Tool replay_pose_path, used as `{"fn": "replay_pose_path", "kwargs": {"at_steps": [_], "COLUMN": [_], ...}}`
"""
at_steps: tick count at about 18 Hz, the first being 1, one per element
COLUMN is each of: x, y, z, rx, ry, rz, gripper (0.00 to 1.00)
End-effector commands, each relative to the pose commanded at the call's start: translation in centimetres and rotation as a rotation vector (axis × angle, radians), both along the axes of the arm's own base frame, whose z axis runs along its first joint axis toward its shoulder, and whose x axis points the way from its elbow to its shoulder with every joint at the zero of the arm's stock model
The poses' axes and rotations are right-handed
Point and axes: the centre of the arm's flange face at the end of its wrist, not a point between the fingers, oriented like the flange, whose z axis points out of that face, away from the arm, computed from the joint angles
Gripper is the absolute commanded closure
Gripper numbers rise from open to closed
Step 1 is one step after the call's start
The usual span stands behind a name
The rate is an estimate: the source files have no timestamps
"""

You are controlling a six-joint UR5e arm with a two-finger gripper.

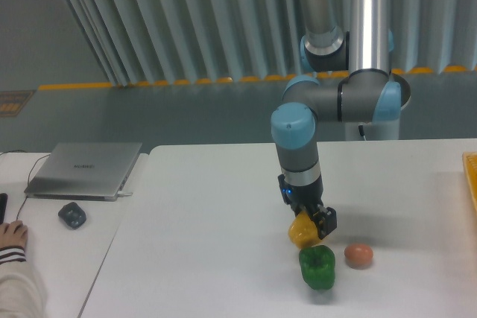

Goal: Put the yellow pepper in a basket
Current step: 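Lift the yellow pepper off the table, then carry the yellow pepper over to the orange basket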

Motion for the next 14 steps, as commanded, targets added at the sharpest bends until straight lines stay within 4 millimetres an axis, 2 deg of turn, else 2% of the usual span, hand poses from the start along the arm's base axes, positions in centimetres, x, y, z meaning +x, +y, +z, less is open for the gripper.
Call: {"fn": "replay_pose_path", "kwargs": {"at_steps": [4, 7, 9, 14], "x": [-2.2, -3.8, -5.2, -10.1], "y": [-2.1, -2.9, -3.8, -6.2], "z": [2.9, 3.1, 4.0, 5.2], "rx": [-0.002, -0.01, -0.011, -0.035], "ry": [0.018, 0.025, 0.049, 0.101], "rz": [-0.197, -0.258, -0.306, -0.307], "gripper": [0.5, 0.5, 0.5, 0.5]}}
